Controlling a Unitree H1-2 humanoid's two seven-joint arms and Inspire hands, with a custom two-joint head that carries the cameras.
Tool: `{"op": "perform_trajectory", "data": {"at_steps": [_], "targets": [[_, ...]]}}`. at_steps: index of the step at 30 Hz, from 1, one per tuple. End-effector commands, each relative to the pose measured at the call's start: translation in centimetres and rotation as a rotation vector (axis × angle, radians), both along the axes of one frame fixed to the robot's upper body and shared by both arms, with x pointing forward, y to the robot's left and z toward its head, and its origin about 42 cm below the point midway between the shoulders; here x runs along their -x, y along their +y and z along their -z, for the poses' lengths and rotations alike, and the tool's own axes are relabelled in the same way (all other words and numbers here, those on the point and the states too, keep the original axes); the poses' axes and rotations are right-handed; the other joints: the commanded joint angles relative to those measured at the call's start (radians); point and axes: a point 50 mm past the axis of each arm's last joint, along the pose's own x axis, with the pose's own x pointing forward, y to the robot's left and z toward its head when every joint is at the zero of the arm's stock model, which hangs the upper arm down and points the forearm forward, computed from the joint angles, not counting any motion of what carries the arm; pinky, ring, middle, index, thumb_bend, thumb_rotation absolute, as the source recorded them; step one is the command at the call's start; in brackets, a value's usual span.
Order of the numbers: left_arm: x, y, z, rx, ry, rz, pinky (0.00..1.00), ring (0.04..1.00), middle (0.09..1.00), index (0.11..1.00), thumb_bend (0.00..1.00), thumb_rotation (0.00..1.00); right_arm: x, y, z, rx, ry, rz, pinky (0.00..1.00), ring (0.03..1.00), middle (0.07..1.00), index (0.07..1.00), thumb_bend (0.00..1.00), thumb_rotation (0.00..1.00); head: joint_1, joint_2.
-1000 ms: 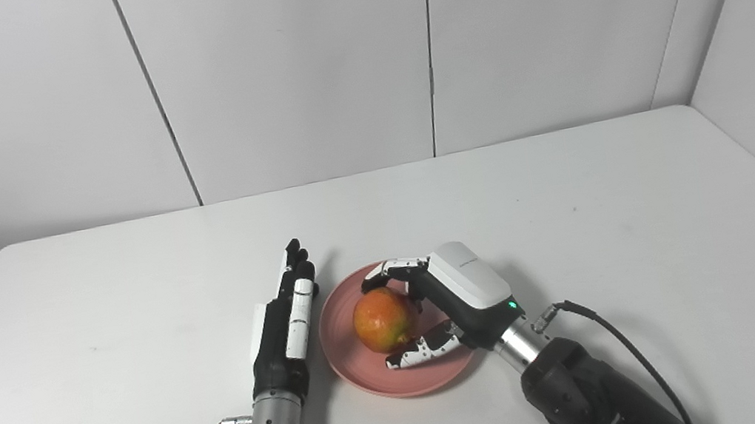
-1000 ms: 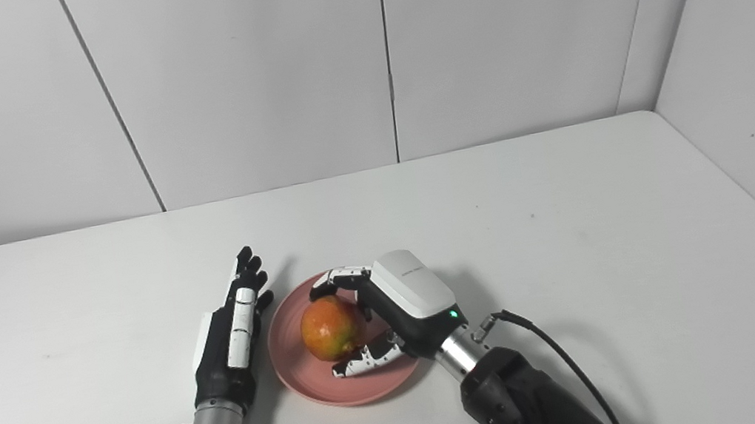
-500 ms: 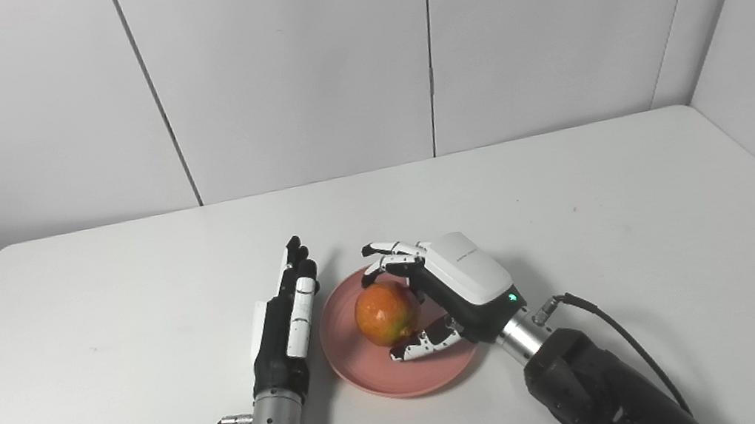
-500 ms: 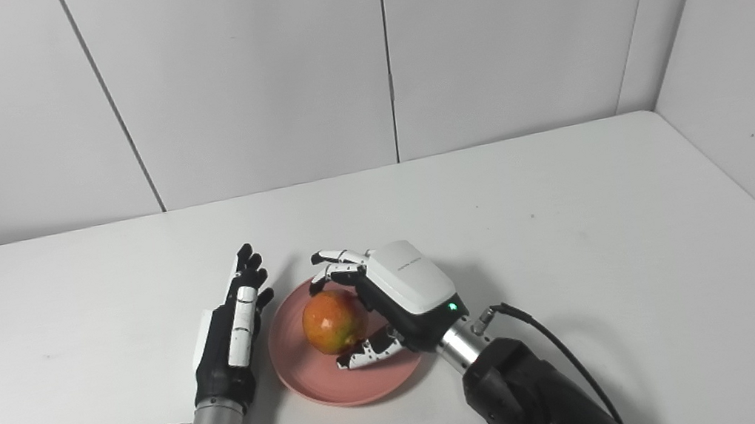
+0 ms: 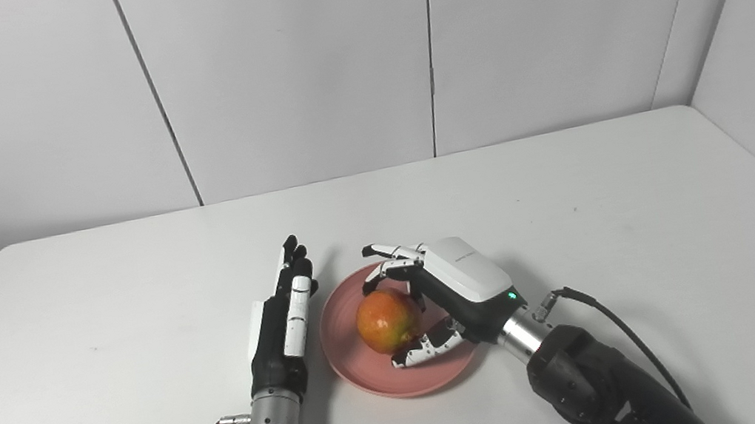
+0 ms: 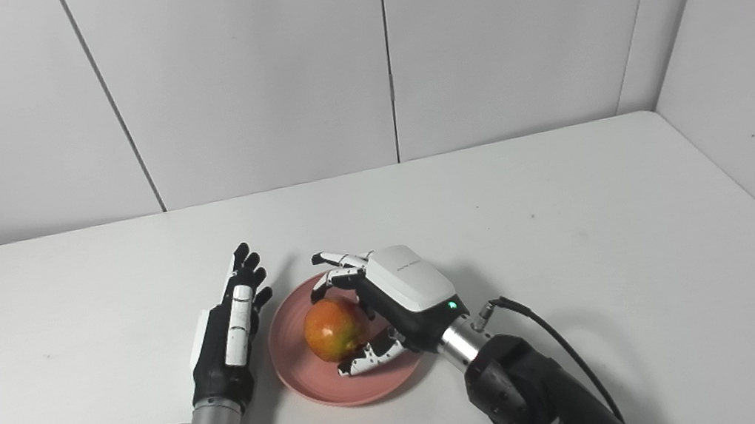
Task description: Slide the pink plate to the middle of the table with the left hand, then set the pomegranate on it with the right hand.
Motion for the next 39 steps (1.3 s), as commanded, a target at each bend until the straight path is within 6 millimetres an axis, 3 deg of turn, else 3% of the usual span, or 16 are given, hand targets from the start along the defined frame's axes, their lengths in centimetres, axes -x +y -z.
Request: {"op": "perform_trajectory", "data": {"at_steps": [1, 4, 5, 7, 14, 21, 31, 36, 39], "targets": [[-0.95, -0.83, -2.49, 0.033, -0.097, 0.012, 0.94, 0.978, 0.993, 0.988, 0.58, 1.00, -0.65, -0.03, -2.03, -0.025, -0.055, -0.004, 0.82, 0.906, 0.889, 0.497, 0.51, 0.17, 0.000, 0.002], [-0.95, -0.82, -2.52, 0.029, -0.094, 0.008, 0.94, 0.973, 0.989, 0.986, 0.58, 1.00, -0.60, -0.05, -2.15, -0.027, -0.057, -0.008, 0.82, 0.915, 0.897, 0.498, 0.51, 0.18, 0.000, 0.002], [-0.93, -0.83, -2.53, 0.026, -0.093, 0.006, 0.93, 0.970, 0.986, 0.984, 0.58, 1.00, -0.58, -0.05, -2.20, -0.031, -0.061, -0.010, 0.82, 0.918, 0.900, 0.596, 0.58, 0.32, -0.001, 0.003], [-0.90, -0.83, -2.53, 0.020, -0.092, 0.001, 0.93, 0.967, 0.983, 0.981, 0.58, 1.00, -0.57, -0.06, -2.28, -0.035, -0.067, -0.013, 0.82, 0.921, 0.906, 0.695, 0.65, 0.46, -0.001, 0.001], [-0.83, -0.77, -2.52, 0.011, -0.095, 0.002, 0.93, 0.966, 0.982, 0.979, 0.58, 1.00, -0.57, -0.25, -2.49, 0.005, -0.103, -0.002, 0.92, 0.939, 0.919, 0.770, 0.67, 0.58, -0.002, 0.001], [-0.90, -0.69, -2.56, 0.025, -0.097, 0.010, 0.93, 0.976, 0.990, 0.980, 0.59, 1.00, -0.55, -0.39, -2.55, 0.048, -0.132, 0.015, 0.98, 0.982, 0.983, 0.729, 0.68, 0.64, -0.003, 0.002], [-0.89, -0.64, -2.49, 0.031, -0.095, -0.002, 0.93, 0.969, 0.985, 0.973, 0.57, 1.00, -0.60, -0.49, -2.38, 0.066, -0.155, 0.025, 1.00, 0.998, 0.987, 0.676, 0.69, 0.69, -0.005, 0.004], [-0.87, -0.64, -2.62, 0.019, -0.097, -0.008, 0.93, 0.969, 0.984, 0.971, 0.58, 1.00, -0.53, -0.53, -2.55, 0.035, -0.171, 0.026, 1.00, 0.997, 0.992, 0.721, 0.69, 0.66, -0.007, 0.007], [-0.85, -0.57, -2.66, 0.013, -0.102, -0.012, 0.92, 0.963, 0.979, 0.969, 0.59, 1.00, -0.31, -0.71, -2.77, 0.004, -0.171, 0.037, 0.98, 1.000, 0.999, 0.826, 0.69, 0.64, -0.005, 0.008]]}}
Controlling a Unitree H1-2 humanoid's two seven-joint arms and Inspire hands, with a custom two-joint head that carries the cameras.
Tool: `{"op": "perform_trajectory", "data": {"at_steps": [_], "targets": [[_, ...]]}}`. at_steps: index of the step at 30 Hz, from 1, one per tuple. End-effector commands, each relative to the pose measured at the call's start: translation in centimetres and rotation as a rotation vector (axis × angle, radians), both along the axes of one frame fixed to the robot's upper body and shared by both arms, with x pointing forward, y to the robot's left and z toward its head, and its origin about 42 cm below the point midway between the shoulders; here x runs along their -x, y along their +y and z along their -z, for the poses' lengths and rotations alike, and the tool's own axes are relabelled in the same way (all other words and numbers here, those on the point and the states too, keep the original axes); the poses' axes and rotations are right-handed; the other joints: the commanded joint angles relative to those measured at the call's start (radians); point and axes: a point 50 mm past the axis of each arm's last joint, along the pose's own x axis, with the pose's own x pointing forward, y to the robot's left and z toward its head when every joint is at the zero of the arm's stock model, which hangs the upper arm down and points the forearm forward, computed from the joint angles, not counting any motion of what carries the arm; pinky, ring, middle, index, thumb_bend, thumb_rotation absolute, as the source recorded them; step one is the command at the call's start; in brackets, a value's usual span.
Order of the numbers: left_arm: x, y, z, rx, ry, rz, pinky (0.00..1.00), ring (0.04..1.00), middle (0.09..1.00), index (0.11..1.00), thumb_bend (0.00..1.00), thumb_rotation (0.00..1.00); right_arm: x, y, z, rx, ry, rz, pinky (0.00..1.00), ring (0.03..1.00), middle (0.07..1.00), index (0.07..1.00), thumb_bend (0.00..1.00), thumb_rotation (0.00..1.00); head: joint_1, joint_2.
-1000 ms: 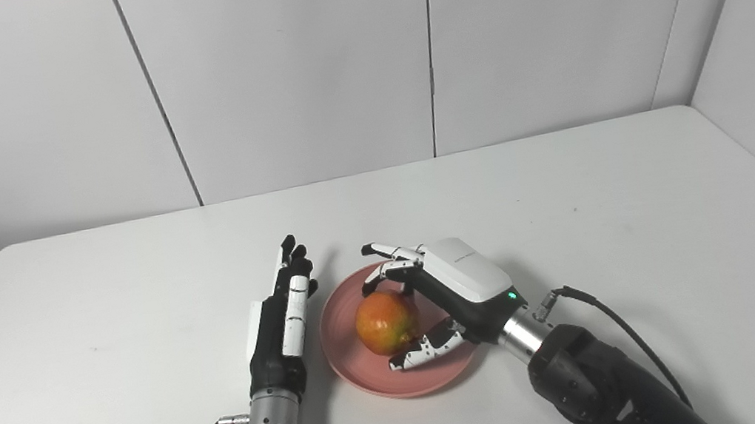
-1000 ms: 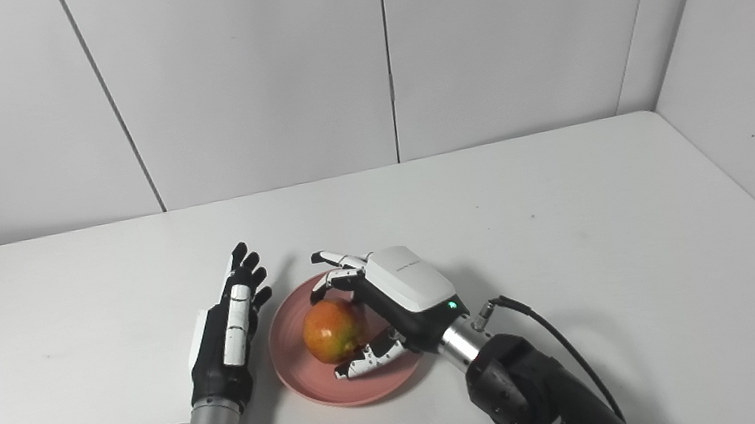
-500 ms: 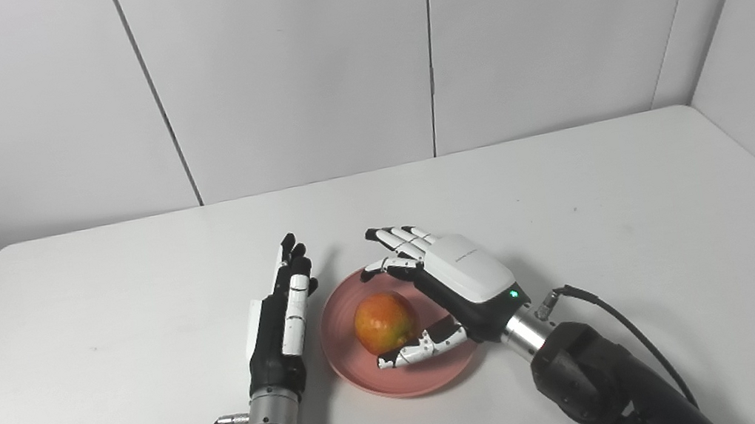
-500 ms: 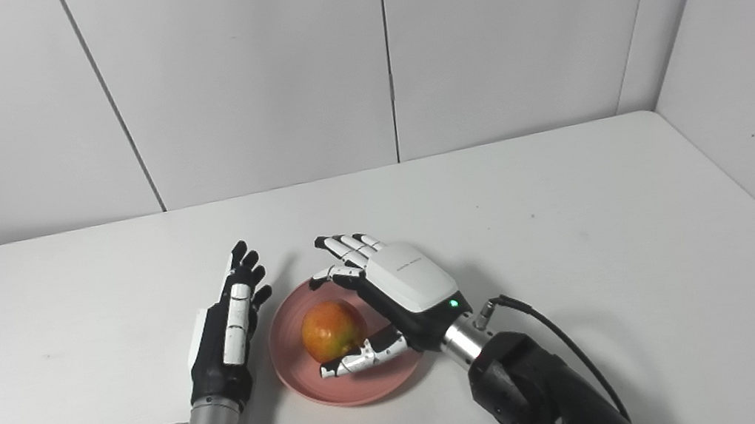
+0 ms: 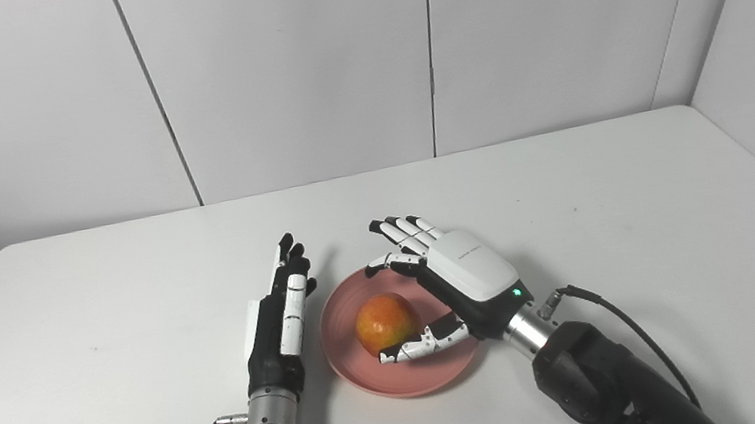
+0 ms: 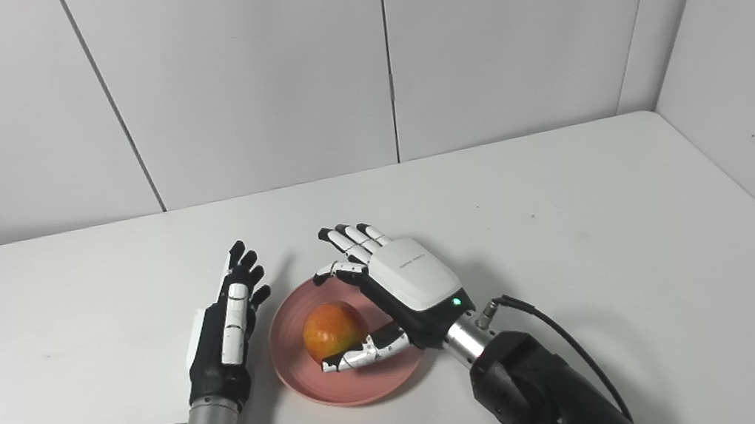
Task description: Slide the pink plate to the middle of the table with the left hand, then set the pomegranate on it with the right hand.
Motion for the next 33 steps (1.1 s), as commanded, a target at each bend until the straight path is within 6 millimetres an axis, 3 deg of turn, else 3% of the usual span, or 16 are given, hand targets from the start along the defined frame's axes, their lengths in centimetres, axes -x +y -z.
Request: {"op": "perform_trajectory", "data": {"at_steps": [1, 4, 6, 12, 17, 21, 26, 33], "targets": [[-0.8, -0.8, -2.4, 0.016, -0.093, 0.004, 0.91, 0.958, 0.976, 0.967, 0.60, 1.00, -0.2, 0.0, -2.3, -0.068, -0.084, -0.006, 0.98, 1.000, 1.000, 0.863, 0.68, 0.64, 0.001, 0.000], [-0.8, -0.7, -2.3, 0.037, -0.088, -0.010, 0.92, 0.962, 0.973, 0.961, 0.61, 1.00, 0.2, -0.7, -2.6, -0.179, -0.067, 0.018, 0.94, 1.000, 1.000, 0.939, 0.68, 0.64, 0.001, 0.001], [-0.9, -0.7, -2.3, 0.051, -0.085, -0.025, 0.92, 0.957, 0.967, 0.953, 0.62, 1.00, 0.4, -1.4, -2.5, -0.261, -0.044, 0.034, 0.99, 1.000, 1.000, 0.988, 0.66, 0.66, -0.001, 0.000], [-1.2, -0.5, -2.2, 0.078, -0.091, -0.043, 0.91, 0.944, 0.955, 0.939, 0.63, 1.00, 0.9, -3.3, -1.9, -0.426, 0.016, 0.086, 0.91, 1.000, 1.000, 1.000, 0.68, 0.81, -0.001, 0.002], [-1.3, -0.3, -2.2, 0.099, -0.096, -0.049, 0.91, 0.940, 0.952, 0.935, 0.62, 1.00, 1.2, -4.1, -1.2, -0.479, 0.053, 0.115, 0.96, 1.000, 1.000, 1.000, 0.65, 0.89, 0.003, 0.008], [-1.3, 0.1, -2.4, 0.129, -0.096, -0.031, 0.92, 0.948, 0.958, 0.945, 0.62, 1.00, 1.3, -4.0, -0.9, -0.525, 0.095, 0.133, 0.98, 1.000, 1.000, 1.000, 0.66, 0.93, 0.000, 0.012], [-1.3, 0.9, -2.4, 0.127, -0.100, -0.008, 0.93, 0.963, 0.977, 0.968, 0.61, 1.00, 1.7, -3.1, -0.7, -0.584, 0.159, 0.129, 0.94, 1.000, 1.000, 1.000, 0.65, 0.97, -0.002, 0.017], [-1.3, 2.2, -2.3, 0.111, -0.108, 0.041, 0.98, 0.994, 0.999, 0.998, 0.61, 1.00, 2.1, -2.1, -0.1, -0.700, 0.254, 0.190, 1.00, 1.000, 1.000, 1.000, 0.62, 0.99, -0.014, 0.014]]}}
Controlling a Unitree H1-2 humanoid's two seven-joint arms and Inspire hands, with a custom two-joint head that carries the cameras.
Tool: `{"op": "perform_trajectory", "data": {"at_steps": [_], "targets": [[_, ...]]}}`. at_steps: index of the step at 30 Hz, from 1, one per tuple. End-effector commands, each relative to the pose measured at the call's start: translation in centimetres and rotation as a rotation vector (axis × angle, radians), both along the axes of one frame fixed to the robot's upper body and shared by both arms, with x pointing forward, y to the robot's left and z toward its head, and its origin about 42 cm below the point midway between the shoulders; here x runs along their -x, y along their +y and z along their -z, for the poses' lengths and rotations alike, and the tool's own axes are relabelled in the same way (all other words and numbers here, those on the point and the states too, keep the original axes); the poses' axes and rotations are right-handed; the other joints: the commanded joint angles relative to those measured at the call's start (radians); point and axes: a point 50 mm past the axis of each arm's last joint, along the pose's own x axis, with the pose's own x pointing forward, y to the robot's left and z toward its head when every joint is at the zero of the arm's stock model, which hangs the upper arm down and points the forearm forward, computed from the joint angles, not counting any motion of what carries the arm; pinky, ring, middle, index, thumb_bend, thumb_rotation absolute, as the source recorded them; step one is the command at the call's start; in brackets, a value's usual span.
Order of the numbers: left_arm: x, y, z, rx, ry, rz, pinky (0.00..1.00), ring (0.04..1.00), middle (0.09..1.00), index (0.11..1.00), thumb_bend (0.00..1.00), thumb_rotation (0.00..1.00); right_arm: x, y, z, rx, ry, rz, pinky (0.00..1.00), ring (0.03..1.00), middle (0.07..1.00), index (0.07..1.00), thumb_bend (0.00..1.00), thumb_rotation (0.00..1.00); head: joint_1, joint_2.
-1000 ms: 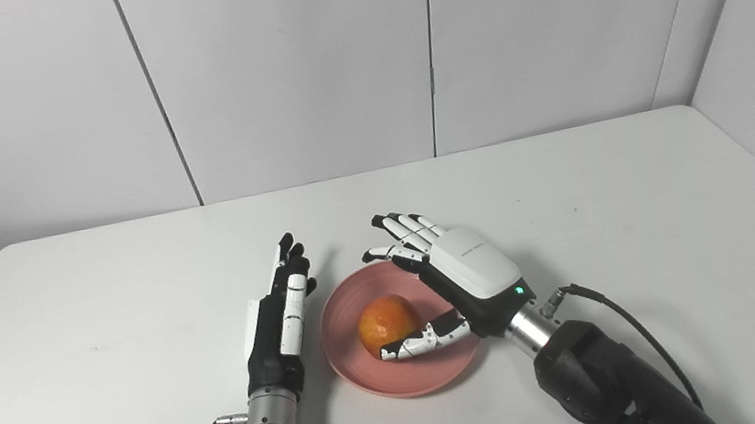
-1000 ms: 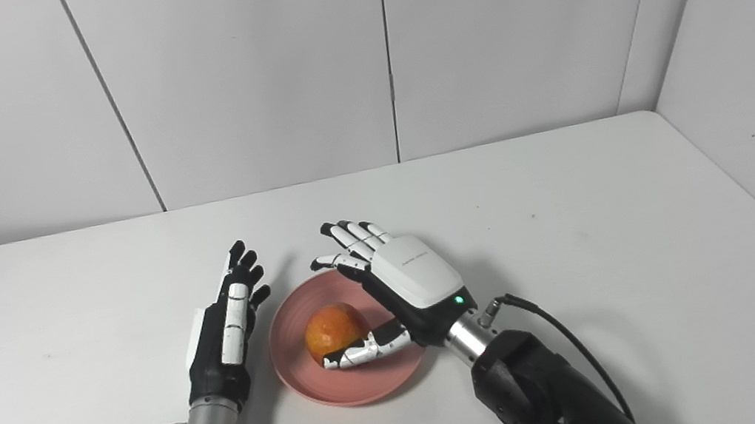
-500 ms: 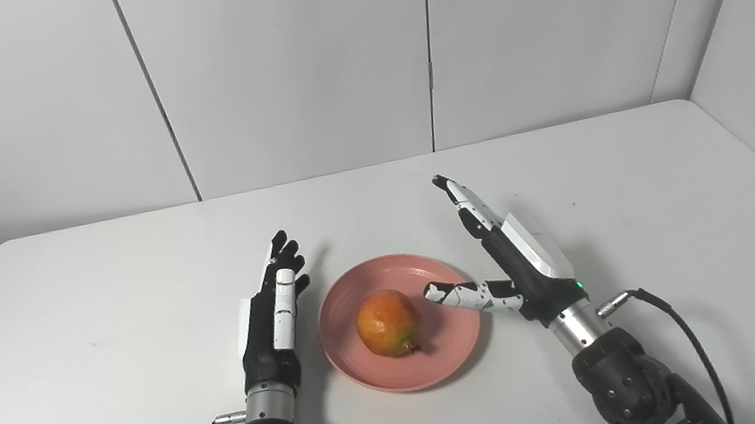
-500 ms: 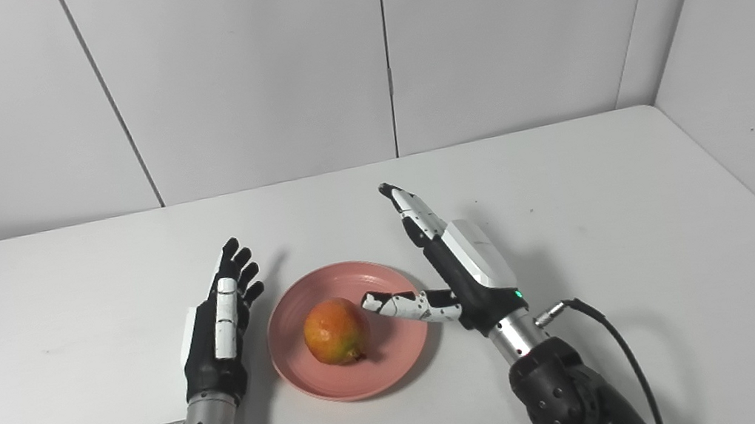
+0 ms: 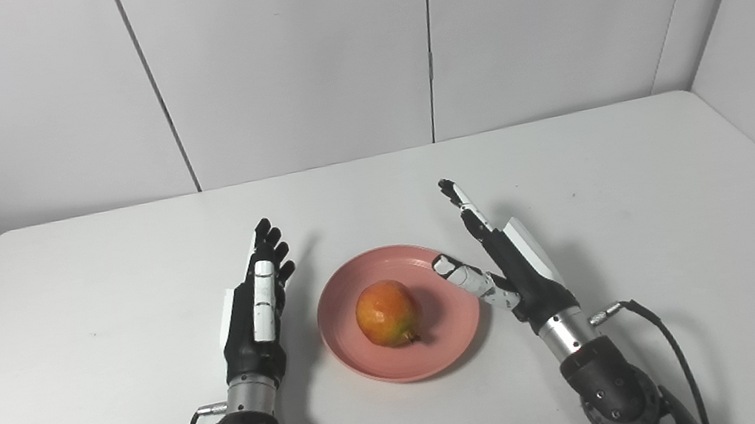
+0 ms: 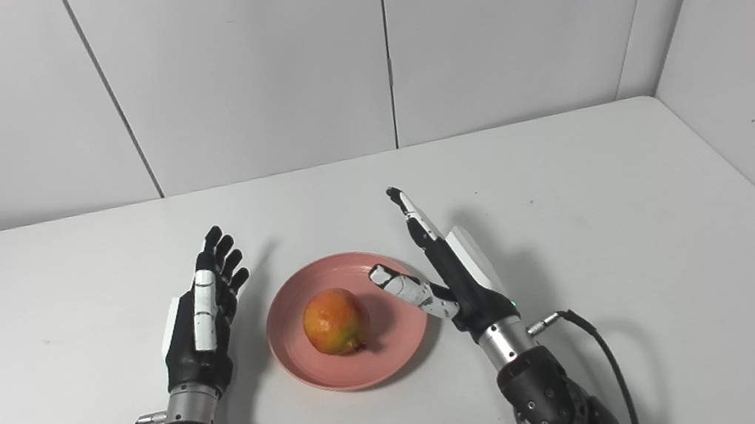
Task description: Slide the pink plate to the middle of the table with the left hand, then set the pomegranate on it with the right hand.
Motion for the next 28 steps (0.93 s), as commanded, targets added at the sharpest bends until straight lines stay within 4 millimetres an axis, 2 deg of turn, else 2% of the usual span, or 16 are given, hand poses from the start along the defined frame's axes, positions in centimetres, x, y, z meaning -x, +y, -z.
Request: {"op": "perform_trajectory", "data": {"at_steps": [1, 9, 14, 17, 23, 25, 28], "targets": [[-1.0, 0.0, -2.2, 0.005, -0.110, 0.036, 0.98, 0.999, 1.000, 1.000, 0.61, 1.00, -0.4, 0.4, -1.7, -0.051, -0.032, 0.027, 1.00, 1.000, 1.000, 1.000, 0.62, 1.00, -0.002, 0.000], [-0.8, 1.3, -2.2, -0.030, -0.114, 0.045, 0.99, 1.000, 1.000, 1.000, 0.60, 1.00, -0.3, 0.7, -0.8, -0.237, 0.044, 0.075, 1.00, 1.000, 1.000, 1.000, 0.71, 1.00, -0.010, -0.003], [-0.7, 1.7, -2.3, -0.042, -0.111, 0.045, 0.99, 1.000, 1.000, 1.000, 0.61, 1.00, -0.7, 0.6, -0.6, -0.322, 0.004, 0.091, 1.00, 1.000, 1.000, 1.000, 0.70, 1.00, -0.016, -0.004], [-0.6, 1.7, -2.3, -0.039, -0.113, 0.049, 0.98, 1.000, 1.000, 1.000, 0.60, 1.00, -1.0, 0.3, -0.5, -0.387, -0.010, 0.096, 1.00, 1.000, 1.000, 1.000, 0.68, 0.92, -0.016, -0.003], [-0.7, 1.5, -2.1, -0.059, -0.120, 0.048, 0.98, 1.000, 1.000, 1.000, 0.60, 1.00, -1.3, -0.5, -0.5, -0.416, -0.005, 0.086, 1.00, 1.000, 1.000, 1.000, 0.66, 0.96, -0.012, -0.008], [-0.6, 1.4, -2.0, -0.064, -0.117, 0.047, 0.98, 1.000, 1.000, 1.000, 0.60, 1.00, -1.4, -0.7, -0.5, -0.434, 0.006, 0.084, 1.00, 1.000, 1.000, 1.000, 0.70, 0.98, -0.013, -0.009], [-0.6, 1.3, -1.9, -0.073, -0.111, 0.041, 0.99, 1.000, 1.000, 1.000, 0.60, 1.00, -1.4, -0.9, -0.5, -0.462, 0.017, 0.076, 1.00, 1.000, 1.000, 1.000, 0.68, 0.96, -0.011, -0.009]]}}
